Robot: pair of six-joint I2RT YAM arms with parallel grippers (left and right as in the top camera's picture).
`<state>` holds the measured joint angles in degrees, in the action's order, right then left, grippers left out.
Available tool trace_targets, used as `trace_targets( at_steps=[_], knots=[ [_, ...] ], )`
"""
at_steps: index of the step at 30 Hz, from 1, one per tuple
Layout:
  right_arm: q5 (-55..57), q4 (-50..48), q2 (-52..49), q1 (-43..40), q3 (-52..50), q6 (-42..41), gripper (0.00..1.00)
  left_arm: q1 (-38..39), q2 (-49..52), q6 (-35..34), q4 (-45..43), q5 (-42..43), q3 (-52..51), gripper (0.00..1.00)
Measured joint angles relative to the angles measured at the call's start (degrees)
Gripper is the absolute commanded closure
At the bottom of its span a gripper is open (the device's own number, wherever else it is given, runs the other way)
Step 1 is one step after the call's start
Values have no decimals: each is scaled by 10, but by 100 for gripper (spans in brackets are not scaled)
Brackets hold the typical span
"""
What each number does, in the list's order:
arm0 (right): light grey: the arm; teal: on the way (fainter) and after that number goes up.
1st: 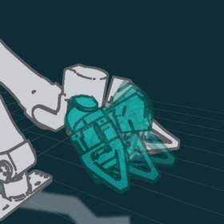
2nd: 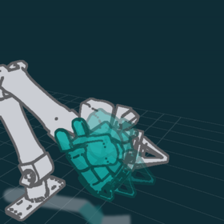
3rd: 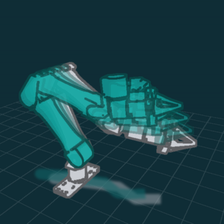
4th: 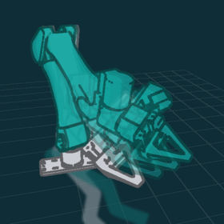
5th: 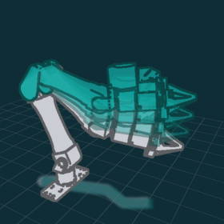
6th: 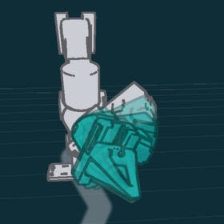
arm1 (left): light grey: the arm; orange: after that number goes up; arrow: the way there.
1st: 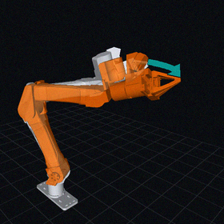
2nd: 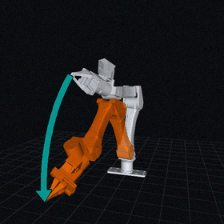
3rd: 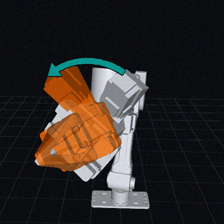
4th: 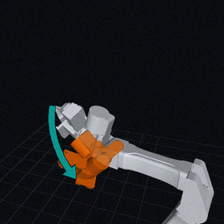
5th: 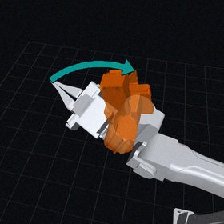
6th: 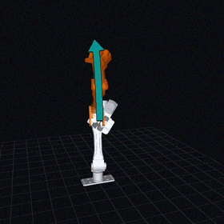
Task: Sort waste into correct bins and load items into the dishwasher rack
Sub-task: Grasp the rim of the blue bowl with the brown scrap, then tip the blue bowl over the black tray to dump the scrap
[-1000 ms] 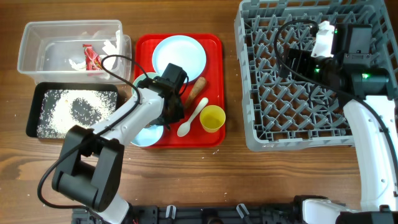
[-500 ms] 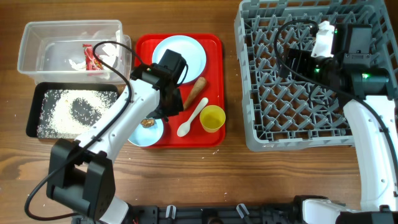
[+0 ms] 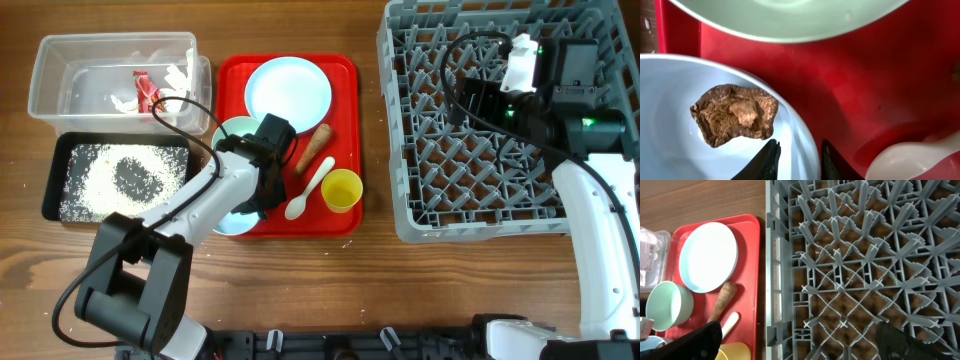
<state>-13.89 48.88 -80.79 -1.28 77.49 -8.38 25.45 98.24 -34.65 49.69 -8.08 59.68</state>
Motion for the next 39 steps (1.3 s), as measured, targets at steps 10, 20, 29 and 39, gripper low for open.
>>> trace_targets(
  at_steps=[10, 20, 29, 39],
  knots=[
    [0, 0, 0, 0, 0, 0, 0, 1, -2, -4, -20, -3, 0, 96],
    [0, 0, 0, 0, 0, -2, 0, 0, -13, -4, -19, 106, 34, 96],
    [0, 0, 0, 0, 0, -4, 0, -83, -87, 40, -15, 315, 108, 96],
    [0, -4, 0, 0, 0, -4, 0, -344, -133, 143, 15, 479, 109, 96]
  ],
)
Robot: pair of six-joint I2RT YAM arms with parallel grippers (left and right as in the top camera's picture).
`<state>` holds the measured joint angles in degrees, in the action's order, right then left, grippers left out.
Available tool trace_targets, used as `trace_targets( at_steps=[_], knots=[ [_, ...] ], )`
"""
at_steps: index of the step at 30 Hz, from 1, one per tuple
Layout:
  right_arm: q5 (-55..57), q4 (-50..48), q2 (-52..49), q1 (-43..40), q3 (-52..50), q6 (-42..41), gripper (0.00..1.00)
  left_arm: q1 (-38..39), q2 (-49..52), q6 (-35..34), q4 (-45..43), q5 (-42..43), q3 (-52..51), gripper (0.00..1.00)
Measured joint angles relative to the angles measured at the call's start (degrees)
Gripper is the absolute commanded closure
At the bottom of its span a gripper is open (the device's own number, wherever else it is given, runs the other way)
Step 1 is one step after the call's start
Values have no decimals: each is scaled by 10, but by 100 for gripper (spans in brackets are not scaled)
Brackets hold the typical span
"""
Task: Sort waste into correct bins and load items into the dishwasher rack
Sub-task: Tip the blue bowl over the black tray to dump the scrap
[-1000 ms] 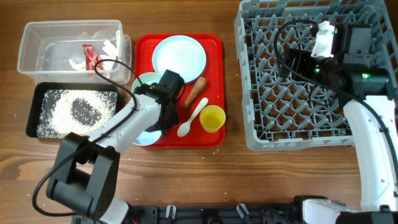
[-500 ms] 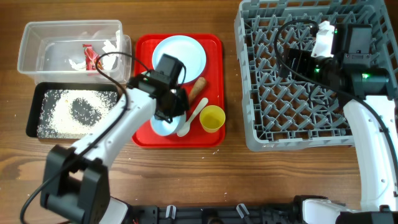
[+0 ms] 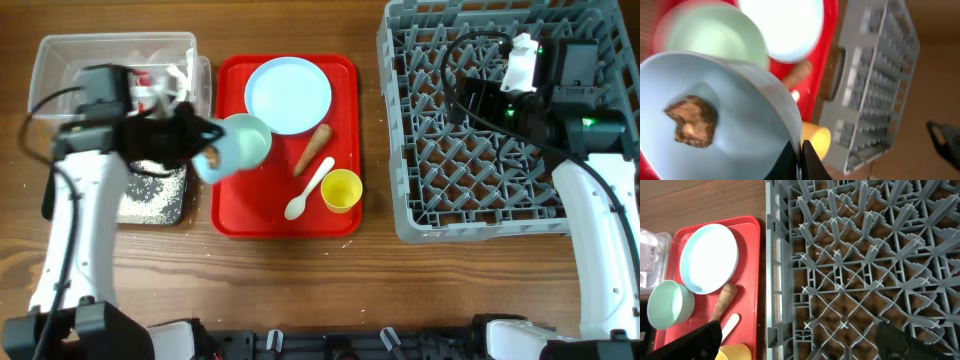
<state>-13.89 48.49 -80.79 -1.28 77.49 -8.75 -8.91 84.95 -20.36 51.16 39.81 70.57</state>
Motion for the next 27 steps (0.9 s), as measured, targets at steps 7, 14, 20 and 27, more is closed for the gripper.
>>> trace_targets(
  at_steps=[7, 14, 20, 27],
  knots=[
    [0, -4, 0, 0, 0, 0, 0, -164, 22, 70, 6, 33, 0, 96],
    [0, -6, 0, 0, 0, 0, 0, -304, 136, 169, 7, 214, 0, 96],
    [0, -8, 0, 0, 0, 0, 0, -351, 244, 197, 7, 374, 0, 96],
    [0, -10, 0, 0, 0, 0, 0, -351, 250, 200, 9, 468, 0, 96]
  ],
)
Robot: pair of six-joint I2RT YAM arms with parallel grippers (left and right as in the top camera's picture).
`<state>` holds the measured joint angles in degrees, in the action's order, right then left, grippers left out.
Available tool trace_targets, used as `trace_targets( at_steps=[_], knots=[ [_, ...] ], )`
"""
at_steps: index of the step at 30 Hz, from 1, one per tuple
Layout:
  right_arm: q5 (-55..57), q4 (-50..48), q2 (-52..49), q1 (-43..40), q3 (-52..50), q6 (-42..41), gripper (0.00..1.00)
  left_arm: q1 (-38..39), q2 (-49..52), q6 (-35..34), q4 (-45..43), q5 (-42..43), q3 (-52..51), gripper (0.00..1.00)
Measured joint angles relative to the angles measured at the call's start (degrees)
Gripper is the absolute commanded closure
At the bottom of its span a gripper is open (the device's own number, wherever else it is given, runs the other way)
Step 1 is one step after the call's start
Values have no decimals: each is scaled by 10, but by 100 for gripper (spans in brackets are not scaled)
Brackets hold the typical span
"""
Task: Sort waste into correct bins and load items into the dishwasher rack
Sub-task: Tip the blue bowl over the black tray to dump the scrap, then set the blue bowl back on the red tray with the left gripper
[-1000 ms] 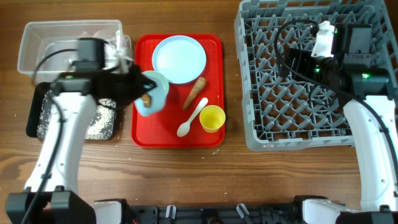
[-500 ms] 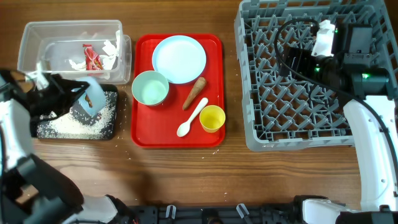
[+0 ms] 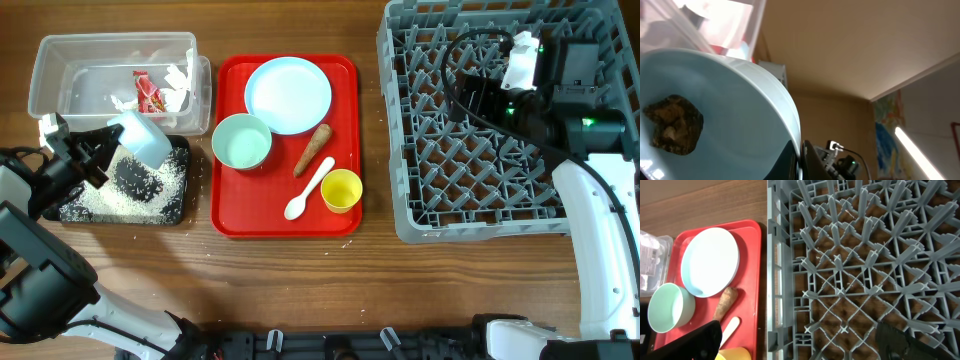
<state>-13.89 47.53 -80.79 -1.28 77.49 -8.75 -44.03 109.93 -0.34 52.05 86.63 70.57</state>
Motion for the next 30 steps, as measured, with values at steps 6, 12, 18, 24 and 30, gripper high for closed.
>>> trace_targets(
  at_steps=[6, 12, 18, 24, 30],
  knots=[
    [0, 0, 0, 0, 0, 0, 0, -12, 0, -40, 4, 14, 0, 96],
    [0, 0, 0, 0, 0, 0, 0, -47, 0, -83, -41, 18, 0, 96],
    [0, 0, 0, 0, 0, 0, 0, -63, 0, -124, -45, 18, 0, 96],
    [0, 0, 0, 0, 0, 0, 0, -61, 0, -134, -85, 20, 0, 96],
    [0, 0, 0, 0, 0, 0, 0, 22, -47, -102, 0, -4, 0, 96]
  ],
)
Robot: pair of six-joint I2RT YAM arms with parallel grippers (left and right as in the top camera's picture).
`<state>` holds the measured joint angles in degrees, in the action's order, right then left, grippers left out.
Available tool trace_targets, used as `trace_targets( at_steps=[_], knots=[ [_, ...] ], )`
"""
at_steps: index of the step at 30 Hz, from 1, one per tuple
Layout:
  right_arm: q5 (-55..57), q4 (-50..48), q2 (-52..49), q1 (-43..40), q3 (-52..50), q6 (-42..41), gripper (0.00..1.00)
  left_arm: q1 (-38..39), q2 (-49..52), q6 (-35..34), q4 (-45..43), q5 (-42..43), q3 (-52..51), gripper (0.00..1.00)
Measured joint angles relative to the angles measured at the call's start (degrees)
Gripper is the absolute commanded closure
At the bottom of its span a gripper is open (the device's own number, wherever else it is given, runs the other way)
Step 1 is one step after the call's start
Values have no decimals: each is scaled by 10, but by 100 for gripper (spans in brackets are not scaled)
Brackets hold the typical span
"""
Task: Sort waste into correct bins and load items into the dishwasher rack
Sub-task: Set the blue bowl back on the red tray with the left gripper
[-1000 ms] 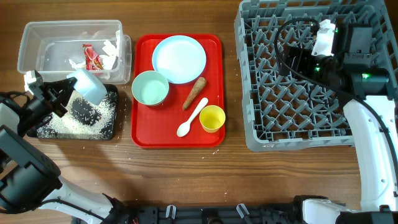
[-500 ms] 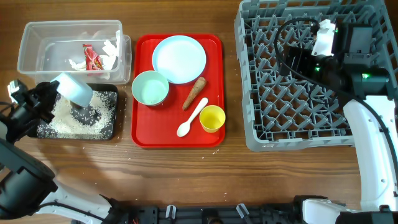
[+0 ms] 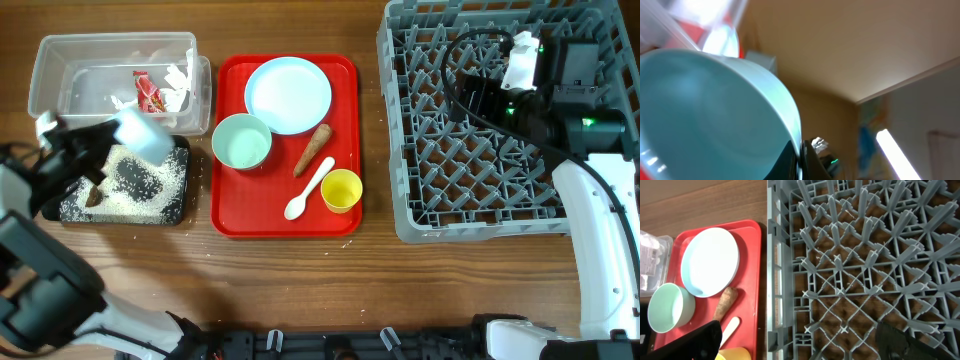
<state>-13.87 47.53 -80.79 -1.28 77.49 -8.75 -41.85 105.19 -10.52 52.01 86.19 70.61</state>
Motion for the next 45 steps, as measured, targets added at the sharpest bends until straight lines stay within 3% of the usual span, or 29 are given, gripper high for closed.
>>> trace_targets(
  at_steps=[4, 11, 16, 21, 29, 31, 34, 36, 37, 42, 45],
  knots=[
    [0, 0, 0, 0, 0, 0, 1, 94, -98, 15, 29, -104, 0, 96],
    [0, -7, 0, 0, 0, 0, 0, 354, -220, -5, 113, -496, 2, 96],
    [0, -21, 0, 0, 0, 0, 0, 537, -217, -59, 52, -733, -21, 96],
    [0, -18, 0, 0, 0, 0, 0, 649, -181, -72, -24, -836, -59, 96],
    [0, -17, 0, 0, 0, 0, 0, 697, -92, -86, -24, -880, -65, 94],
    [0, -17, 0, 0, 0, 0, 0, 704, -81, -87, -24, -881, -66, 83],
    [0, -17, 0, 0, 0, 0, 0, 712, -80, -92, -24, -881, -66, 51],
    [0, -17, 0, 0, 0, 0, 0, 715, -80, -93, -23, -881, -66, 41],
    [0, -17, 0, 0, 0, 0, 0, 715, -80, -94, -23, -881, -66, 30],
    [0, -17, 0, 0, 0, 0, 0, 715, -80, -96, -30, -881, -66, 0],
    [0, -17, 0, 0, 0, 0, 0, 715, -80, -98, -39, -881, -66, 0]
  ],
)
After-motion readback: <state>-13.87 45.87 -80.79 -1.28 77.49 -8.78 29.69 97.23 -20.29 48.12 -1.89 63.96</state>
